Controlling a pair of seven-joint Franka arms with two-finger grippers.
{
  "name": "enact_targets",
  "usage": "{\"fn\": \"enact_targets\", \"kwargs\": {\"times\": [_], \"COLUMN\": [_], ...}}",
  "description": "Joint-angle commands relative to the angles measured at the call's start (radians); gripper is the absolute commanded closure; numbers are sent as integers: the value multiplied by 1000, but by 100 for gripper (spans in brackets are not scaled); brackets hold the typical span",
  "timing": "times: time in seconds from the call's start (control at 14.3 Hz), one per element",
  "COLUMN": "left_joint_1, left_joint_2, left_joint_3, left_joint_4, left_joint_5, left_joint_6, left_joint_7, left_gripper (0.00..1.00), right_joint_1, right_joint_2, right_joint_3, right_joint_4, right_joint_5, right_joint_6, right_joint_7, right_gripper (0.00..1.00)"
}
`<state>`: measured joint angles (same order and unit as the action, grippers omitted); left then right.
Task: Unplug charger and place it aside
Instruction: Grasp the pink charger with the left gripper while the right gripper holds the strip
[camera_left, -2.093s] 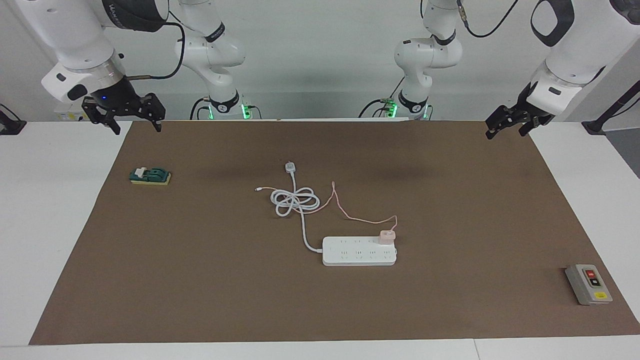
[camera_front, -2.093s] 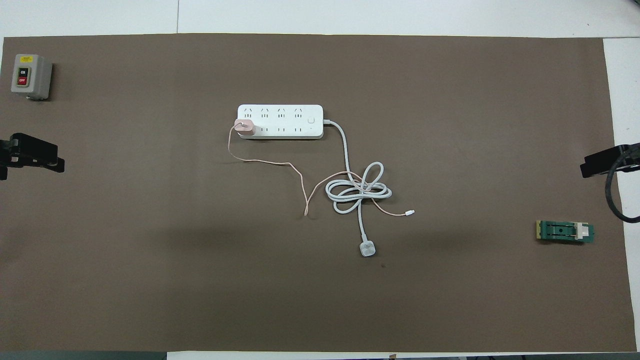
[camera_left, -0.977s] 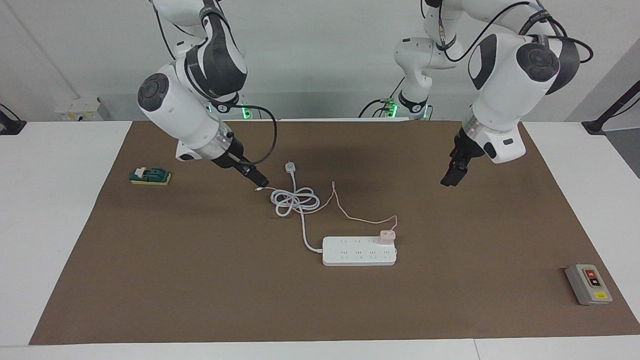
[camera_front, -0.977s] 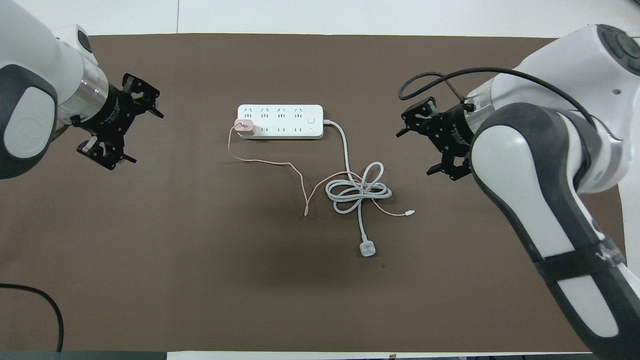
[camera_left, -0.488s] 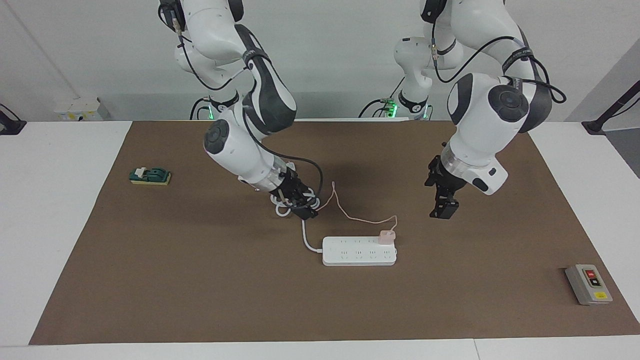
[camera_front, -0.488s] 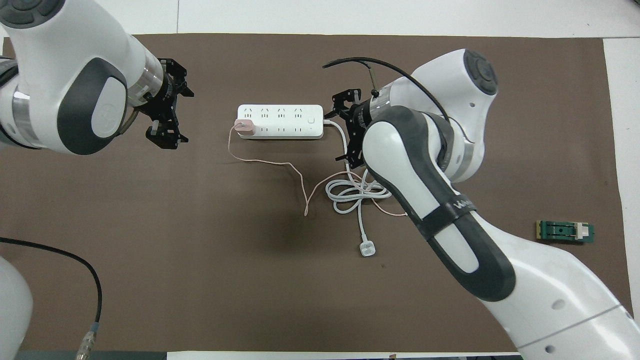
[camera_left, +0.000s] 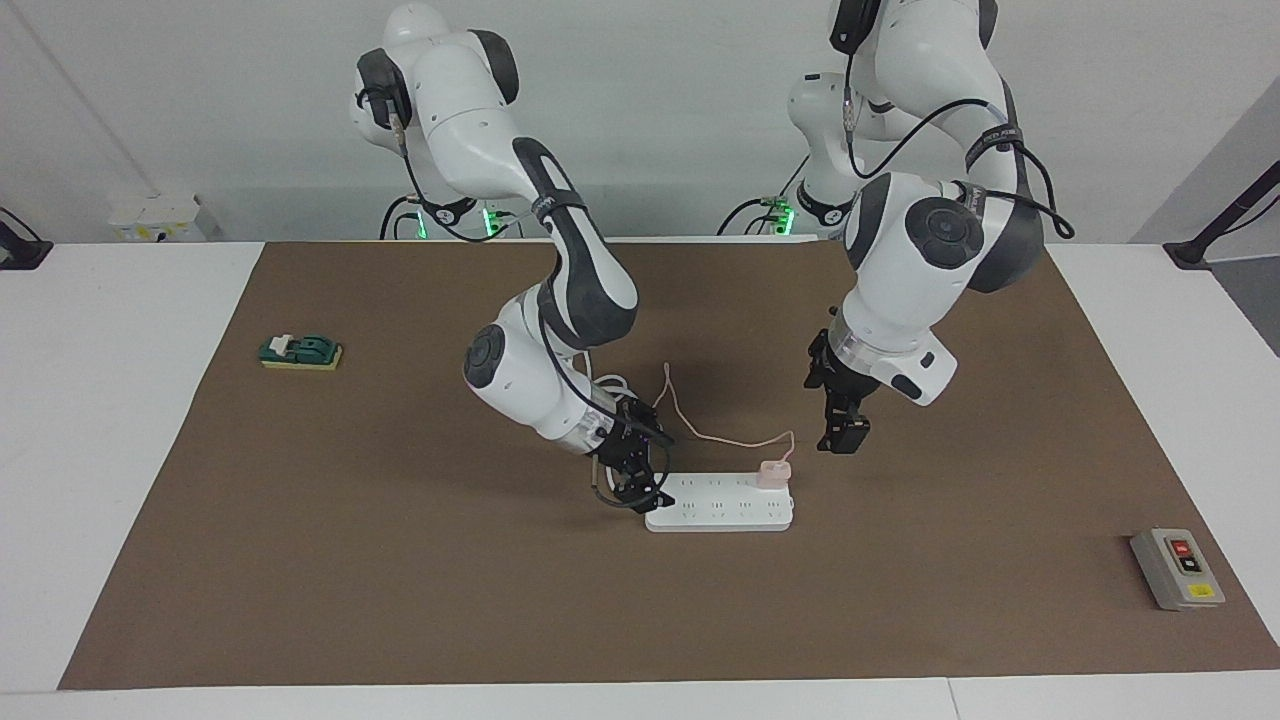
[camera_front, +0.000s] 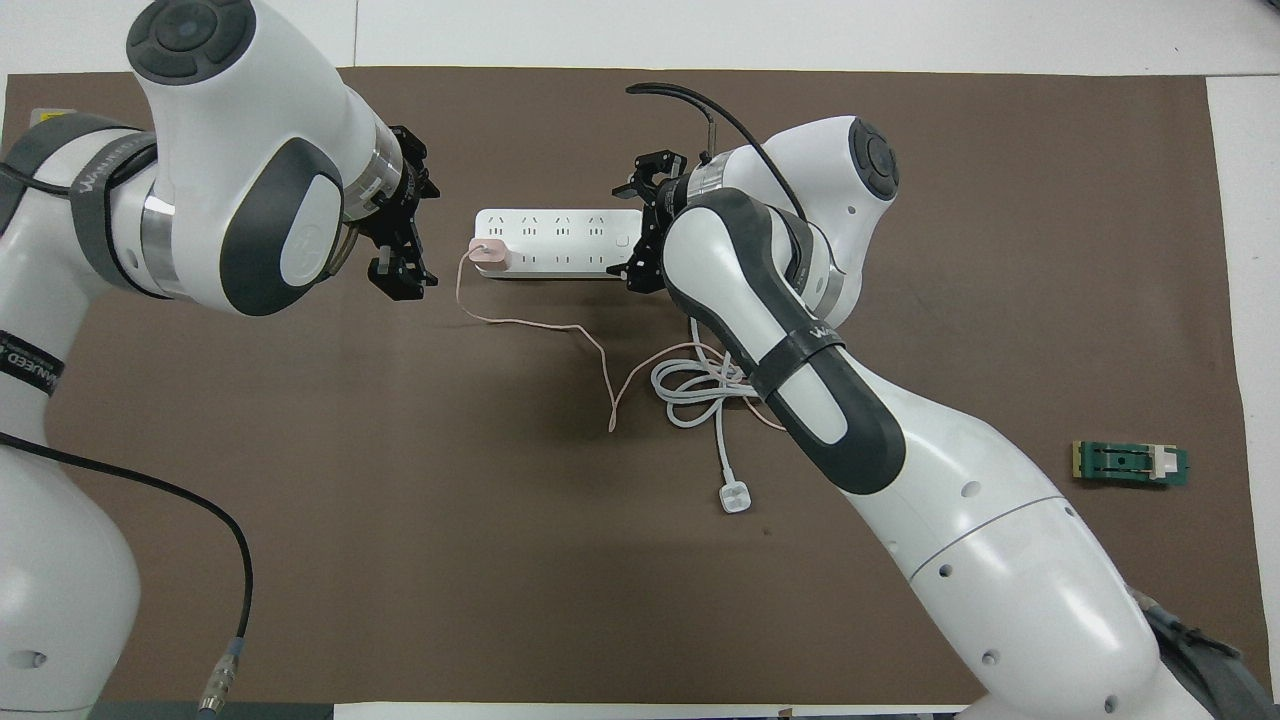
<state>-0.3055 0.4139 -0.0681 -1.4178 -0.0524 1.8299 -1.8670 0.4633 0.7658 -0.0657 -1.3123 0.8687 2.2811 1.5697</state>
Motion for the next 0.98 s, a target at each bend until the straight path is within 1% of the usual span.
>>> {"fn": "enact_targets", "kwargs": {"times": [0.0,0.14,0.21,0.28,0.35,0.49,0.7,0.91], "left_joint_1": [-52,-90,-110,-130,-139,-142,-124,-96], "left_joint_2": [55,103,141,172,183,186,194,201], "left_joint_3": [17,17,19,20,21,21,24,27], "left_joint_4": [31,43,63,88,100,99,100,99], "left_joint_5": [2,48,57,69,86,92,129,132], "left_joint_6": [3,31,52,54,54,55,57,62], "left_joint_7": [-72,-106,-132,-145,-162,-169,-149,-120], "left_gripper": [0,0,0,0,0,0,0,0], "right_joint_1": [-14,-73,-101,-112,-129,-127,-123,-118], "right_joint_2": [157,185,191,193,194,201,207,208], "right_joint_3": [23,79,127,138,144,145,145,145], "right_joint_4": [198,226,231,231,231,229,228,225], "right_joint_5": [29,30,26,29,30,30,30,30], "right_joint_6": [-23,-66,-77,-86,-107,-114,-103,-101], "right_joint_7": [33,-18,-58,-91,-126,-135,-152,-167], "right_gripper": [0,0,0,0,0,0,0,0]}}
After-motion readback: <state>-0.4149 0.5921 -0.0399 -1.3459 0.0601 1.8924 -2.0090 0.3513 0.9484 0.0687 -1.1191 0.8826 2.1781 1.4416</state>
